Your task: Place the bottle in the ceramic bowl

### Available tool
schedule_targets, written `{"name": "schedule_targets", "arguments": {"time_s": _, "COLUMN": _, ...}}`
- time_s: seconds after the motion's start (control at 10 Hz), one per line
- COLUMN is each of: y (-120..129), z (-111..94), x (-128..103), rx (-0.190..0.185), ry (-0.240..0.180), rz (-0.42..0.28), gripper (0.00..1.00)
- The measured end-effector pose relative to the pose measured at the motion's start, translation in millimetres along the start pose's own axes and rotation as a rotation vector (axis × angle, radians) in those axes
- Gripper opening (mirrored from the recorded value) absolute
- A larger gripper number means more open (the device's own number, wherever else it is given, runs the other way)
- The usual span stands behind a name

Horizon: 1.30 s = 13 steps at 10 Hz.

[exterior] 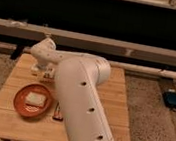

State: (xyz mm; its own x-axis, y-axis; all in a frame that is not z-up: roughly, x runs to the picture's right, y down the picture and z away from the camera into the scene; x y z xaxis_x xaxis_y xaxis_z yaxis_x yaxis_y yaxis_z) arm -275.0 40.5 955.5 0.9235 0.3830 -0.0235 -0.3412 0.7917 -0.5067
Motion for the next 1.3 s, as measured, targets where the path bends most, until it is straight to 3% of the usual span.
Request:
{"name": "schedule_targets", "arguments": {"time_s": 0.3, "y": -1, "z": -29, "x": 5, "rx": 0.005, "ry": -0.055, "rz": 0.011, "gripper": 0.2}}
{"name": "schedule_targets", "arguments": {"time_s": 0.5, "y": -3, "z": -79, "x": 11, "rx": 0.017, "ry": -0.114, "rz": 0.016, "gripper": 0.01}}
{"name": "schedule_targets", "arguments": {"time_s": 0.7, "y": 5, "z": -123, "x": 28, "rx": 0.021, "ry": -0.162, "rz": 0.011, "gripper": 0.0}}
{"name": "schedule_targets", "arguments": {"time_s": 0.9, "y": 24, "z": -149, "x": 55, "rx": 0.017, "ry": -0.186, "rz": -0.018, "gripper": 0.0}}
{"name": "schedule_targets", "arguments": {"time_s": 1.3, "y": 99, "z": -178, "x": 89, "rx": -0.038, "ry": -0.196, "rz": -0.131, "gripper": 0.0}}
